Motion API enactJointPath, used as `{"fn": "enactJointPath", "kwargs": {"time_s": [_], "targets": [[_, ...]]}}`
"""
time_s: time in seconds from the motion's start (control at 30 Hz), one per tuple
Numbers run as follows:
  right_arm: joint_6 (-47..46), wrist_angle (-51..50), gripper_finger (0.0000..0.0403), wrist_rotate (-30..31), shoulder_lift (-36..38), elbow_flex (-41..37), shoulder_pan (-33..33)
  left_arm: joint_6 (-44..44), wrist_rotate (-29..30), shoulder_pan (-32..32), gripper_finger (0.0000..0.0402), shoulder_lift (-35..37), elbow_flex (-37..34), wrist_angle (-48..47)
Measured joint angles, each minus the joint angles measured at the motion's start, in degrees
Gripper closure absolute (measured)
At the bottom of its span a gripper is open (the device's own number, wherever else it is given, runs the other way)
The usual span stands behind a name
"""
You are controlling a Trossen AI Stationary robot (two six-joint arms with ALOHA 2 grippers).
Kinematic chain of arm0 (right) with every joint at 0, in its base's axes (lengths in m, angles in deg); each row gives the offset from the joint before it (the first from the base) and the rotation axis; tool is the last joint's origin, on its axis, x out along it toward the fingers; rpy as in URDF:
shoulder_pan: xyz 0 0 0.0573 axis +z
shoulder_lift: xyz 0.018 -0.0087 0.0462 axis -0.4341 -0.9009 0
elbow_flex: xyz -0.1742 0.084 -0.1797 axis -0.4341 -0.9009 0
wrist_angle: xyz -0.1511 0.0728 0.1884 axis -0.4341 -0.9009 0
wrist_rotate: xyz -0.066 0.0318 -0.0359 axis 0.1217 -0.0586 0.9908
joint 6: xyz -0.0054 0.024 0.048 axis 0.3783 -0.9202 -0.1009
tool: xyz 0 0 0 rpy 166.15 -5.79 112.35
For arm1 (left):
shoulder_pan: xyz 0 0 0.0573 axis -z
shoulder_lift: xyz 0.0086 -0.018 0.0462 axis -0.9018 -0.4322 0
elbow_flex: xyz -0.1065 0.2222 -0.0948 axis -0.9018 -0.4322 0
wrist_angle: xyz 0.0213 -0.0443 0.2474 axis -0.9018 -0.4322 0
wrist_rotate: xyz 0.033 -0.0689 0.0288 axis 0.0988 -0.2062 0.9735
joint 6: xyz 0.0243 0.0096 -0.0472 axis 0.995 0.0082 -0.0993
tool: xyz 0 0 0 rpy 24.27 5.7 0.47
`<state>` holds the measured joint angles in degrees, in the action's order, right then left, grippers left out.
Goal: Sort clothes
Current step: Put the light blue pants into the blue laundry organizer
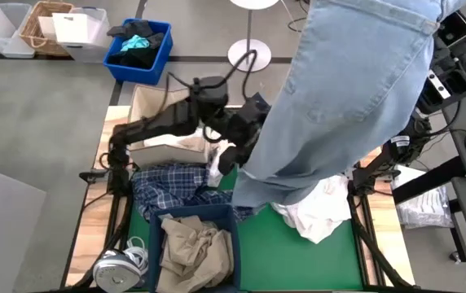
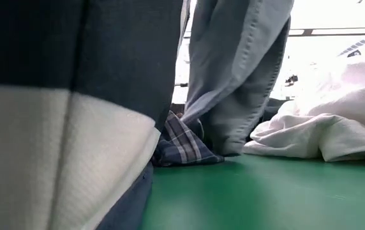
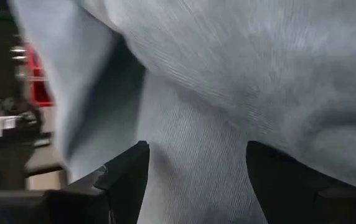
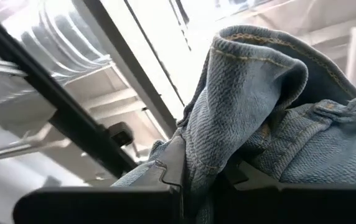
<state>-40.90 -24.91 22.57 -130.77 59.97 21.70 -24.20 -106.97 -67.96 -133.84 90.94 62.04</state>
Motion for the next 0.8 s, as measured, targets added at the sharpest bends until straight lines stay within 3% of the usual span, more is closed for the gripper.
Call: {"fn": "enactJointPath", "kwargs": {"time_s": [0.13, 0.27, 0.33, 0.4, 0.57, 0.67, 0.8], "targets": [[-1.0, 0.9, 0.0379, 3.9, 0.6, 0.0, 0.0, -4.4, -9.9, 0.0, 0.0164, -1.7, 0.0, 7.2], [-1.5, 5.0, 0.0379, 6.2, 1.2, 0.0, 0.0, -8.9, -11.1, -0.2, 0.0185, -1.8, 0.0, 19.4], [-2.7, 7.3, 0.0379, 7.9, 1.4, 0.0, 0.0, -10.0, -8.4, -0.8, 0.0197, -1.1, 0.0, 23.1], [-5.8, 9.9, 0.0379, 9.0, 1.4, 0.0, 0.0, -10.1, -1.4, -1.8, 0.0208, 0.6, 0.0, 22.1], [-9.6, 10.5, 0.0379, 6.5, 1.6, 0.0, 0.0, -2.7, 17.4, -4.3, 0.0229, 6.9, 0.1, 7.8], [-9.8, 8.0, 0.0379, 2.2, 2.1, 0.0, 0.0, 2.5, 19.1, -4.6, 0.0236, 9.6, 0.1, 2.1], [-9.1, 3.1, 0.0379, 1.7, 3.0, 0.0, -0.1, 5.6, 19.3, -4.5, 0.0239, 12.4, 0.1, -2.4]]}}
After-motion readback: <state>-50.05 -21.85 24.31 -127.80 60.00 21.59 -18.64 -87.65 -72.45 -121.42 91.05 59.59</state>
